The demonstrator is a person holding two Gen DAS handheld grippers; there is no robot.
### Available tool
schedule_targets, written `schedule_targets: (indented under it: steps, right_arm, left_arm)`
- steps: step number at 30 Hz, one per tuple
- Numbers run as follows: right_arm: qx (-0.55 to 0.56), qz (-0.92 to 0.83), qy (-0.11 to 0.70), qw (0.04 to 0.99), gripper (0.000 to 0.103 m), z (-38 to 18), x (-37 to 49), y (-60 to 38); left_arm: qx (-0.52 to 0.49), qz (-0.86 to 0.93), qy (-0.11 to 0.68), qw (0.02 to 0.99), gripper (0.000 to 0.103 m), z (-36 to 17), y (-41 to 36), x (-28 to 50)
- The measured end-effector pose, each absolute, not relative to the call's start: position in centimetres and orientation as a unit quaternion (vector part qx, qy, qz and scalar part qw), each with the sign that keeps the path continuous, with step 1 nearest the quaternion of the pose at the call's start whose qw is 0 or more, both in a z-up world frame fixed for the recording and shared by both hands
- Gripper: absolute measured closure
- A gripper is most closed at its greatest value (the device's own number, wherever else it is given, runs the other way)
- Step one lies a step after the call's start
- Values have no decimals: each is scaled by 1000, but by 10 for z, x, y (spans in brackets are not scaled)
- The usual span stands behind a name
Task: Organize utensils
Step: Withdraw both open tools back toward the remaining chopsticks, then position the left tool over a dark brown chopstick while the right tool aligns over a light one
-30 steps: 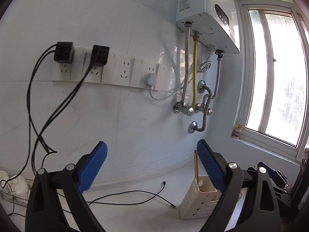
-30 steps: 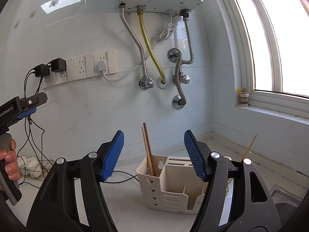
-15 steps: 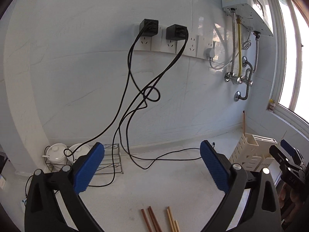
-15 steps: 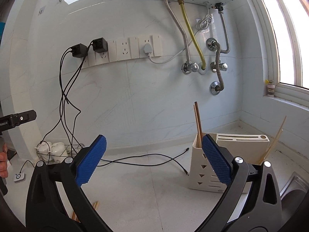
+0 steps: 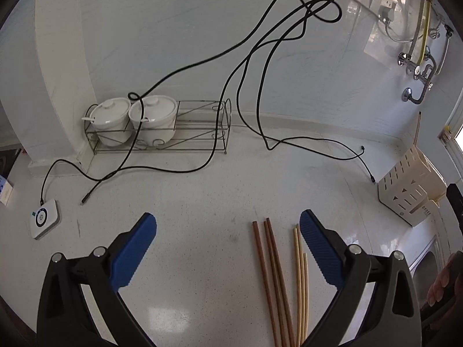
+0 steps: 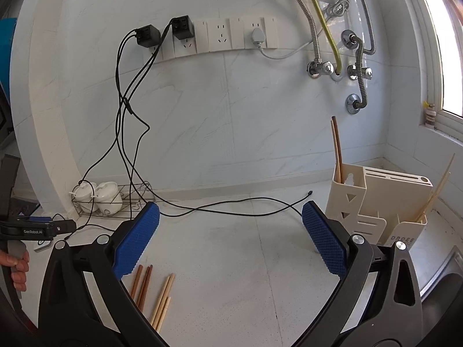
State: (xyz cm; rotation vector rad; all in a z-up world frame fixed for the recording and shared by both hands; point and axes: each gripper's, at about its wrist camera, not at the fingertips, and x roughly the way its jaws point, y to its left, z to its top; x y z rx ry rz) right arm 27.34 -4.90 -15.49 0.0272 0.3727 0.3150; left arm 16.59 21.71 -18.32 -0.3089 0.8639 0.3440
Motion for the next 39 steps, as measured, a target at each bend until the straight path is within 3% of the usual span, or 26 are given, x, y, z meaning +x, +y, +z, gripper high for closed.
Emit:
schedule_targets:
  steps: [7,18,28,30,33,39]
  right_arm:
    - [1,178,238,955,9,-180,272,-25]
    - [-25,181,315,931,9,-219,272,-6]
    - [-84,175,477,857,9,-271,291,29]
    - [-82,176,520,832,12,-284,297,36]
    - [-75,171,568,802,26,-299,301,42]
    - [-88,159,612,769,28,-310,301,55]
  left_arm:
    - [-175,146,502,834,6,-233,219,182]
    - [-170,145,578,785,6,-285,211,214]
    - [-153,162,604,765,6,-305,210,227]
    - [-151,164,605,765,6,-307,210,229]
    - [-146,166,605,765,6,-306,208,231]
    - [-134,172,606,765,6,-307,201,240]
